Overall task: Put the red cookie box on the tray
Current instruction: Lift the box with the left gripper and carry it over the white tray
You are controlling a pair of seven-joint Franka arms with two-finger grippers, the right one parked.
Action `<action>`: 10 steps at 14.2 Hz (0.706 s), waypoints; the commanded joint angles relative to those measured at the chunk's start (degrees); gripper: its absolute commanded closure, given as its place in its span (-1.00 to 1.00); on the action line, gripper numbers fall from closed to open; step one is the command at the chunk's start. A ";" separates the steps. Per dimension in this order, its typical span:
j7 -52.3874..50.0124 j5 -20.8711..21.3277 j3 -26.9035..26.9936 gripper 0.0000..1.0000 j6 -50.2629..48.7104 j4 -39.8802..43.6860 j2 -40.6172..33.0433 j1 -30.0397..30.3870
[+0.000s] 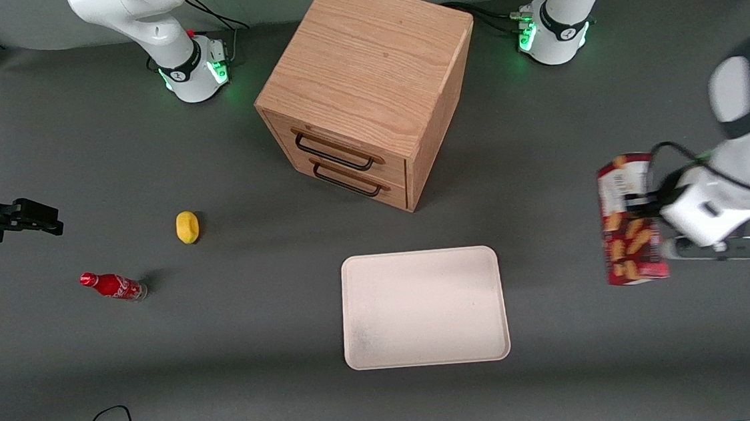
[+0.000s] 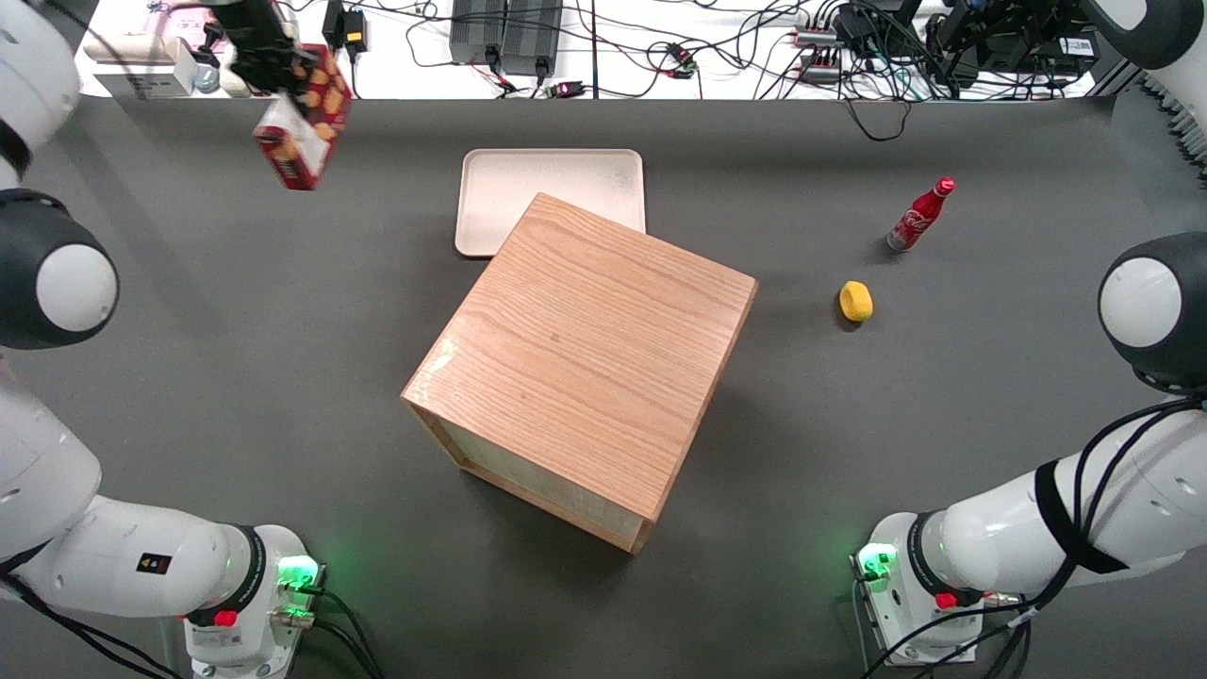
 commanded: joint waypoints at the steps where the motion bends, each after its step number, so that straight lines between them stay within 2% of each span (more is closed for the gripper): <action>1: -9.75 1.75 -0.61 1.00 0.43 8.49 8.87 -4.74; 6: -10.12 5.62 -0.79 1.00 9.47 8.86 16.79 -8.44; 10: -11.60 5.10 -1.14 1.00 19.75 7.37 21.36 -9.76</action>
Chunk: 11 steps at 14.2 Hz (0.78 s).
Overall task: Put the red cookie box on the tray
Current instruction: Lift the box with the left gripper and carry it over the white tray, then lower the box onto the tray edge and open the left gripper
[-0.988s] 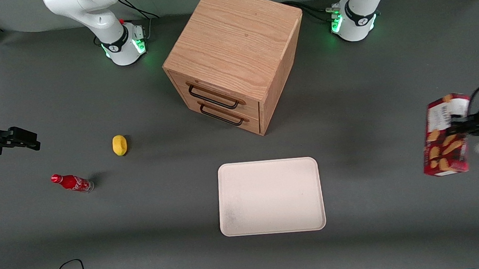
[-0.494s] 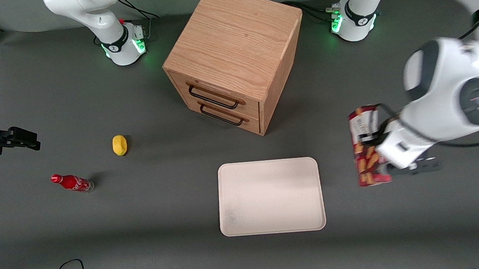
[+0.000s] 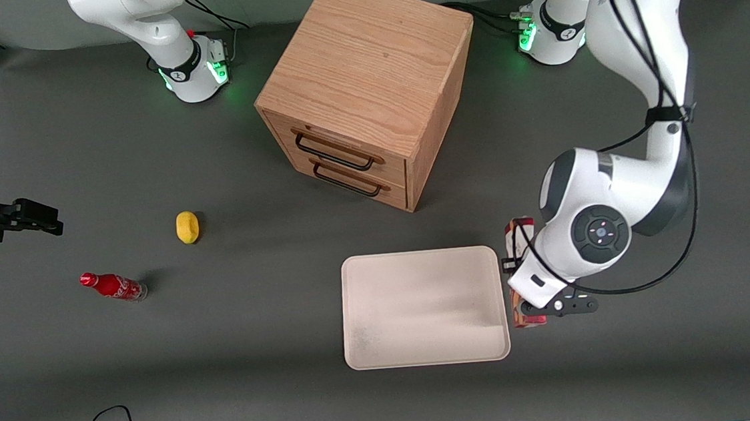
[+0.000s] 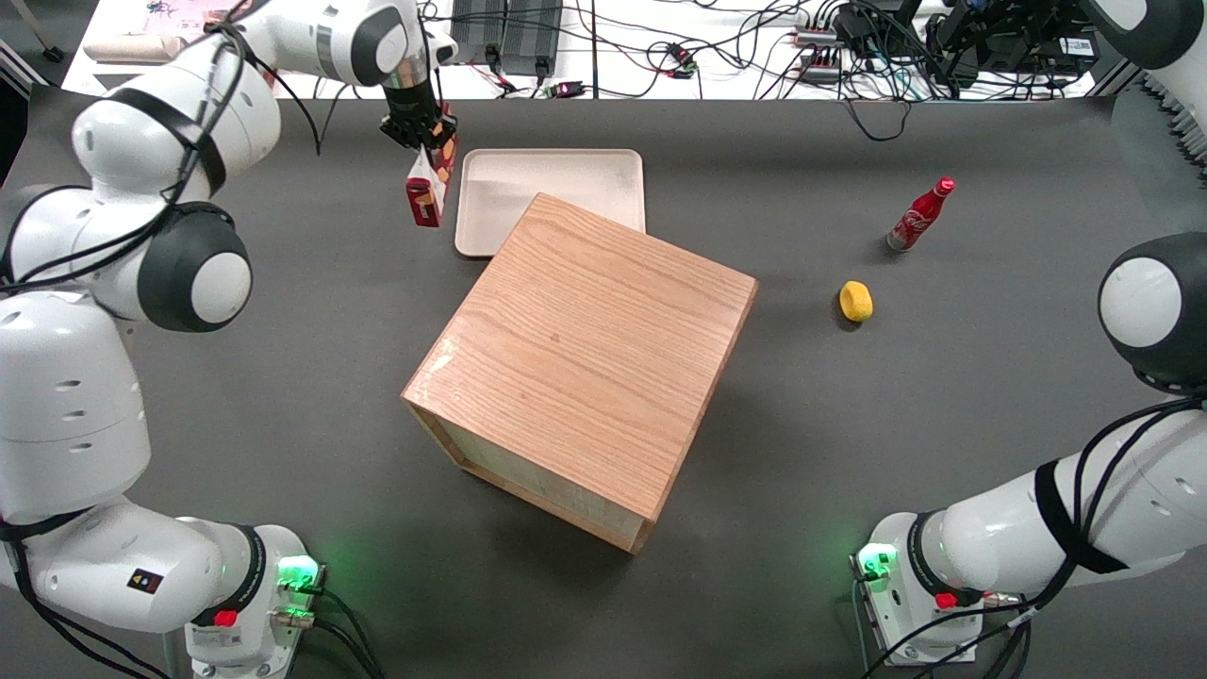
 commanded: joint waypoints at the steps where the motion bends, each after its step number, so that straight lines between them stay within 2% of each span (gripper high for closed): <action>1: -4.21 0.59 0.33 1.00 4.74 1.38 3.30 -1.78; 6: -7.47 0.33 0.24 1.00 11.08 0.42 6.92 -3.11; 7: -8.79 0.50 0.24 0.39 11.17 0.24 7.35 -3.63; 8: -8.71 0.94 0.24 -0.99 11.87 -0.72 7.27 -3.81; 11: -8.54 0.77 0.41 -1.00 13.38 -1.69 4.39 -4.34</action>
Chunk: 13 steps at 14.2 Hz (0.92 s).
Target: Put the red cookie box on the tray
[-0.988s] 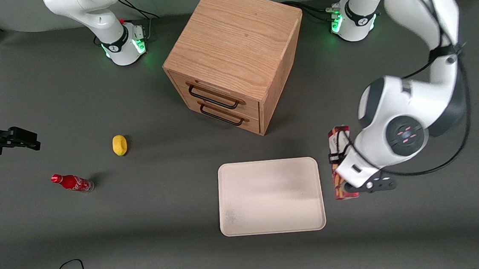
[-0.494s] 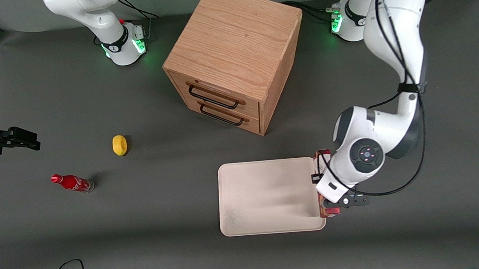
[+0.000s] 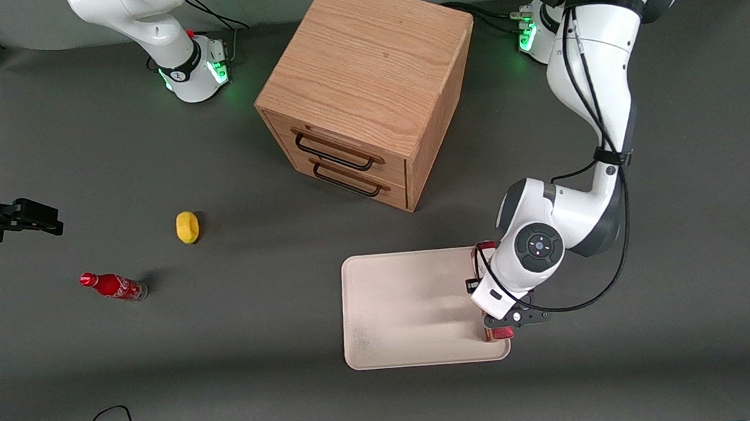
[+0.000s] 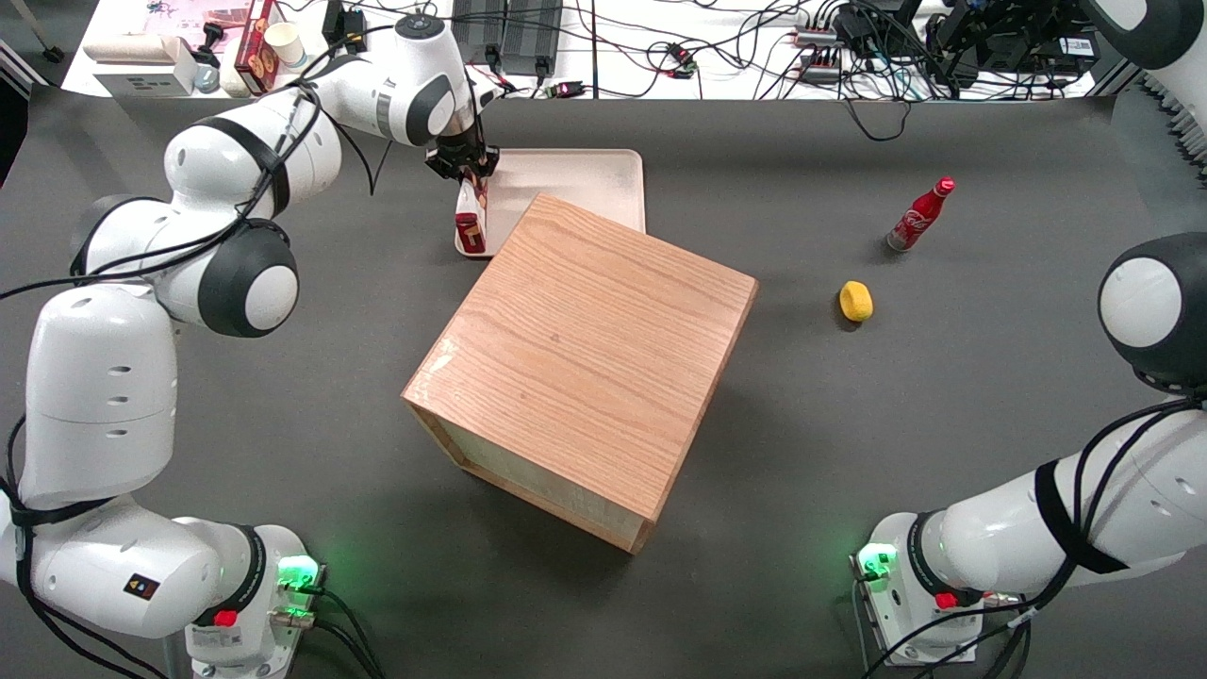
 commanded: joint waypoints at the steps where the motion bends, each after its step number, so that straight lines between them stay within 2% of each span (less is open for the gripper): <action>1: -1.77 0.38 0.89 -1.00 -0.84 -3.33 -6.03 -0.77; 3: -1.68 0.29 1.06 -1.00 -3.91 -8.68 -14.01 0.28; 5: -0.37 0.46 1.85 -1.00 -11.45 -13.00 -22.28 3.26; 9: 5.52 0.29 5.72 -1.00 -24.03 -14.68 -32.92 7.21; 13: 16.05 0.46 6.16 -1.00 -25.10 -24.60 -46.19 12.93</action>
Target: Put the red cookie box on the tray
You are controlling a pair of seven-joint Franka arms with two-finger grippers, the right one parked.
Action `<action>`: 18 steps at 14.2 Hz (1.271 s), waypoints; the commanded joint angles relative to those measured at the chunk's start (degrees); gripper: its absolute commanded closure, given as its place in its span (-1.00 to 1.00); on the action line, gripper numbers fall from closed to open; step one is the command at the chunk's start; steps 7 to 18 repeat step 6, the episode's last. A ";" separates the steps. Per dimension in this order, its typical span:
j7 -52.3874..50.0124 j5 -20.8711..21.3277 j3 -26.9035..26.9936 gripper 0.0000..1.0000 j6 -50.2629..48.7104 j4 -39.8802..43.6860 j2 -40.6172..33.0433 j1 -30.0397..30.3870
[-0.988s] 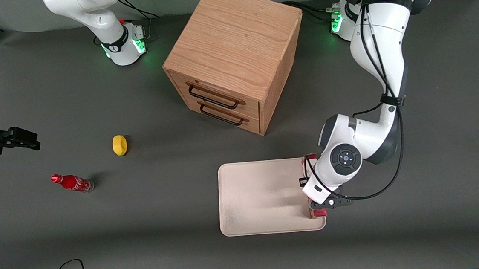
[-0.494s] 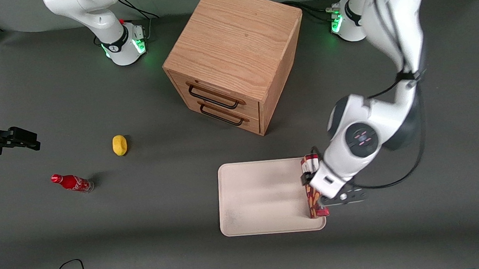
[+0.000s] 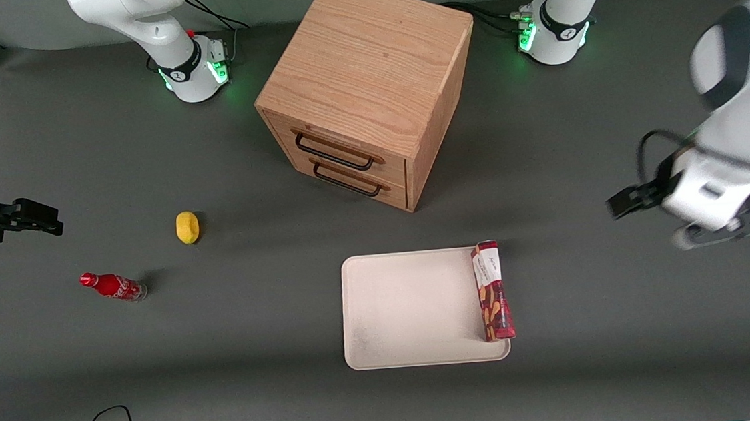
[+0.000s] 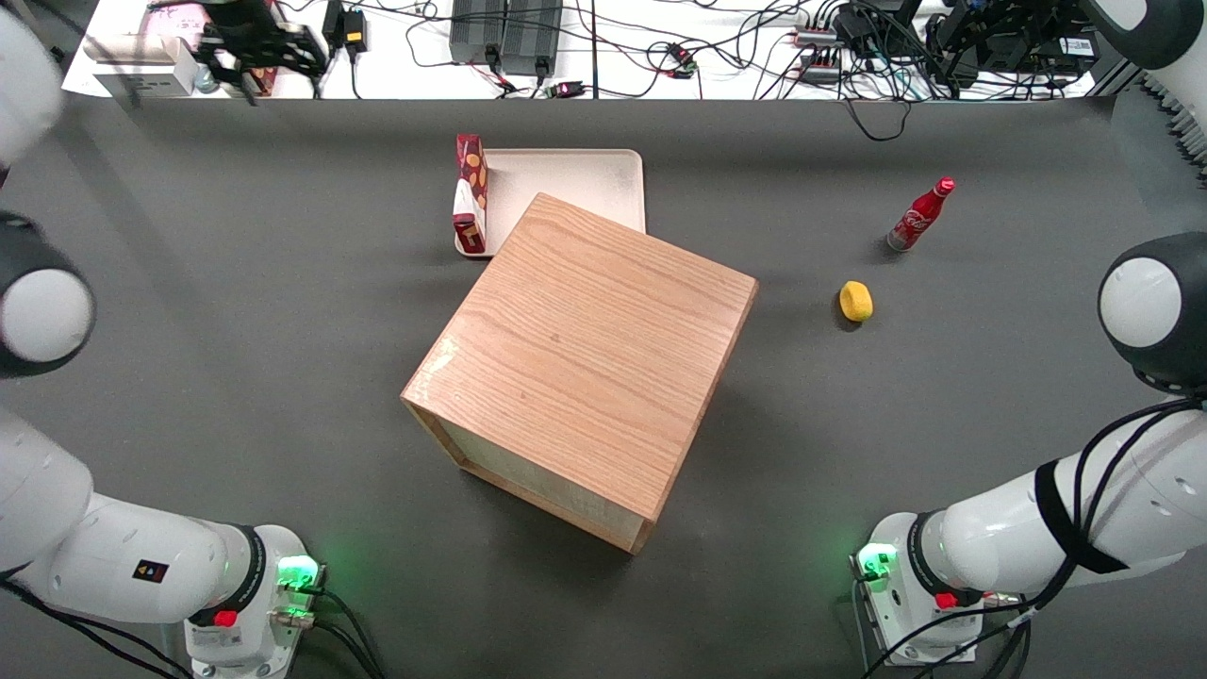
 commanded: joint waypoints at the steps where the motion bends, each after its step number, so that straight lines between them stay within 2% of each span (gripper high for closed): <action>1: 5.47 0.39 -0.38 -1.00 0.05 -10.52 -10.62 2.65; 3: 8.10 0.39 -0.38 -1.00 0.05 -14.31 -15.20 4.41; 5: 10.83 0.39 -0.38 -1.00 -0.30 -14.50 -16.80 5.29; 18: 11.28 0.39 -0.38 -1.00 -0.91 -14.42 -16.98 5.38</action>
